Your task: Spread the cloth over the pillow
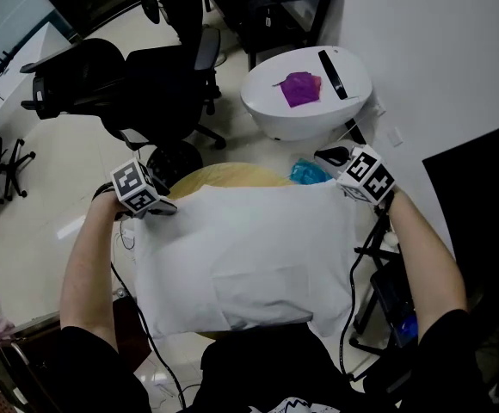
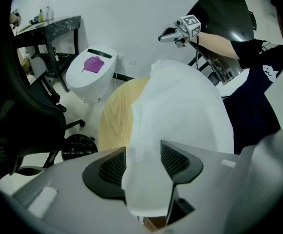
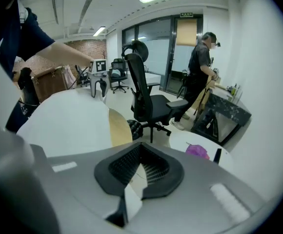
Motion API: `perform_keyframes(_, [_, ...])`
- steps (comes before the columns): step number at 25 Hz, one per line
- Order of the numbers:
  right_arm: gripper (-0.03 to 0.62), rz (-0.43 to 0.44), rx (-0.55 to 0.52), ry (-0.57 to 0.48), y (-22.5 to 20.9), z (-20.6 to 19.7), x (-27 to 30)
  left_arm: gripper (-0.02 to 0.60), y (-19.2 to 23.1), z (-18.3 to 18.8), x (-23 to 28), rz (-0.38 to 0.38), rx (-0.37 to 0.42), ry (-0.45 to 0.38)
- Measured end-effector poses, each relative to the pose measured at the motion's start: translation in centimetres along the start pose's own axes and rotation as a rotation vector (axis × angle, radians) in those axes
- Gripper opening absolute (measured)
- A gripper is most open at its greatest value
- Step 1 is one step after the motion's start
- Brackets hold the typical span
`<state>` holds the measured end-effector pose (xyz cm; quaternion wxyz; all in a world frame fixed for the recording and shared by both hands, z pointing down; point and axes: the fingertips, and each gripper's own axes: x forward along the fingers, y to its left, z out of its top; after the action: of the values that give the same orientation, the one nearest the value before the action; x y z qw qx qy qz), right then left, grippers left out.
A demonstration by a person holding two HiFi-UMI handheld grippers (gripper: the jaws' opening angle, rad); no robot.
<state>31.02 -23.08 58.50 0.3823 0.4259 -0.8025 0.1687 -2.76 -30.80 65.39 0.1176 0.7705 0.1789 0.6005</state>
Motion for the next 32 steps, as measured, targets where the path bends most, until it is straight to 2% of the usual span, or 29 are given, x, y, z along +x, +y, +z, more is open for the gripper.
perform_keyframes(5, [0.008,-0.093,0.004,-0.018,1.1,1.2,-4.2,0.277,-2.2,0.1,-3.1,0.108,0.060,-0.083])
perform_keyframes(10, [0.007,-0.170,0.059,-0.068,3.7,2.6,-8.1,0.275,-4.3,2.1,-7.3,0.298,0.186,-0.203])
perform_keyframes(12, [0.007,-0.184,0.072,-0.085,5.7,3.1,-9.6,0.174,-5.6,2.1,-8.5,0.360,0.231,-0.221])
perform_keyframes(13, [0.006,-0.192,0.076,-0.093,6.7,3.2,-10.4,0.151,-6.5,2.0,-8.9,0.376,0.244,-0.227])
perform_keyframes(17, [0.007,-0.241,0.093,-0.122,10.3,3.5,-13.5,0.130,-10.1,2.1,-10.1,0.421,0.295,-0.255])
perform_keyframes(18, [0.006,-0.252,0.100,-0.129,11.1,3.6,-14.2,0.150,-11.2,2.2,-10.3,0.428,0.303,-0.272])
perform_keyframes(19, [0.006,-0.259,0.108,-0.135,11.8,3.6,-14.8,0.221,-12.4,2.1,-10.4,0.428,0.303,-0.287])
perform_keyframes(20, [0.007,-0.263,0.115,-0.142,12.6,3.5,-15.5,0.257,-13.5,1.7,-10.2,0.425,0.295,-0.294])
perform_keyframes(22, [0.006,-0.266,0.121,-0.153,14.0,3.2,-16.6,0.285,-15.7,0.6,-9.6,0.428,0.274,-0.293])
perform_keyframes(26, [0.008,-0.274,0.107,-0.157,16.6,1.7,-17.6,0.285,-19.1,-2.7,-8.0,0.472,0.180,-0.291])
perform_keyframes(32, [0.008,-0.211,0.068,-0.137,21.9,-1.1,-17.1,0.300,-24.1,-8.1,-3.0,0.477,0.018,-0.250])
